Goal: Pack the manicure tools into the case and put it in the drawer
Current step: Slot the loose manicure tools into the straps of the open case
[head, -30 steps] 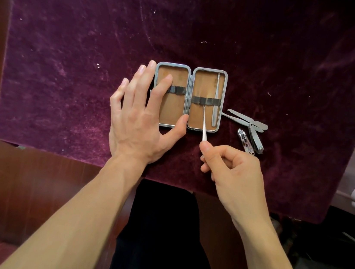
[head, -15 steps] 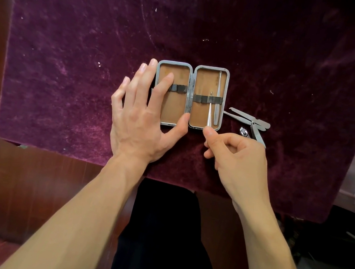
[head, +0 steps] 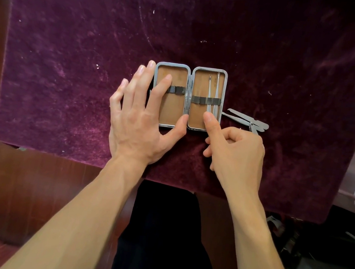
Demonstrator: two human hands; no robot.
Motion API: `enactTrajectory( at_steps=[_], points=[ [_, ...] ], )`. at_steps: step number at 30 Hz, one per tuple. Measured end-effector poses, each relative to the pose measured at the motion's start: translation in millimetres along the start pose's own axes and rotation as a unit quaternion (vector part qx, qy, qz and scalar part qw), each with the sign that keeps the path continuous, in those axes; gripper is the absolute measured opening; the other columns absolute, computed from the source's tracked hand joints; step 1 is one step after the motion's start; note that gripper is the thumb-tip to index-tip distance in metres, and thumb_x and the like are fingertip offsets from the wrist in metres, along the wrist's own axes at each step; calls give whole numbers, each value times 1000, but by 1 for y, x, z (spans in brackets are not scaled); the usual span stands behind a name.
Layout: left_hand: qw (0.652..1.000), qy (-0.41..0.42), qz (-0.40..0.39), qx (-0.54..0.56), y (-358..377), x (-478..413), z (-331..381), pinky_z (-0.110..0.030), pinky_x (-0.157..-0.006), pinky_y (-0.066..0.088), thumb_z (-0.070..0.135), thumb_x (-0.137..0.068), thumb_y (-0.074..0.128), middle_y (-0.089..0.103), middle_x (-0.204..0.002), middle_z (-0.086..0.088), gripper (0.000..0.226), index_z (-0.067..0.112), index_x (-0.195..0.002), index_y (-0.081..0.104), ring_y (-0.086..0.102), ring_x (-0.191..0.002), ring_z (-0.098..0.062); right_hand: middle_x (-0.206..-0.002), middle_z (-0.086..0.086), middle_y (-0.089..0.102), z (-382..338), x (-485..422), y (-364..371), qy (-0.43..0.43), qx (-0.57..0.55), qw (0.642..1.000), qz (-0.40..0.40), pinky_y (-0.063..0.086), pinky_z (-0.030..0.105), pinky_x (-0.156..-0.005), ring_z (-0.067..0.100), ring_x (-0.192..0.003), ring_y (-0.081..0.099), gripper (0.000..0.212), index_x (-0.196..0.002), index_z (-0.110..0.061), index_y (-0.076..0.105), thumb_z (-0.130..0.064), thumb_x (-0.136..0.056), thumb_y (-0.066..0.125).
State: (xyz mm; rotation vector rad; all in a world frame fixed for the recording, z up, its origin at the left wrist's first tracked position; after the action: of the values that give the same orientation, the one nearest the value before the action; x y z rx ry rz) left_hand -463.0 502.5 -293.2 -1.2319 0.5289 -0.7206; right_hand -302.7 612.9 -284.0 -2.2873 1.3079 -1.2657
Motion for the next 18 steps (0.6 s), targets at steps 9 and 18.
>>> enactTrajectory(
  at_steps=[9,18],
  points=[
    [1000,3,2,-3,1,0,0,-49,-124,23,66,-93,49,29,-168,-7,74,25,-153,39,28,-157,-26,-45,-15,66,0,1,0,-22,-13,1000,-13,48,18,-61,-1,-40,61,52,-60,-22,71,-62,-94,68],
    [1000,3,-2,-2,1,0,0,-49,-125,23,65,-93,50,29,-168,-8,73,24,-153,39,27,-157,-26,-46,-12,68,0,0,0,-15,-13,1000,4,62,34,-71,2,-41,61,57,-56,-21,70,-64,-92,69]
  ],
)
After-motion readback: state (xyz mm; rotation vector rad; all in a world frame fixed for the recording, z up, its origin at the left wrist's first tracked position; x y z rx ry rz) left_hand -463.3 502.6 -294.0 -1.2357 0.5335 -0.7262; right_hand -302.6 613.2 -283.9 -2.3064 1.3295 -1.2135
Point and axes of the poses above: each hand's wrist, its own x-axis away from the middle knuckle, its own y-axis out of the palm, z = x × y, the point moved 6 cm from there along -x, towards the middle knuckle
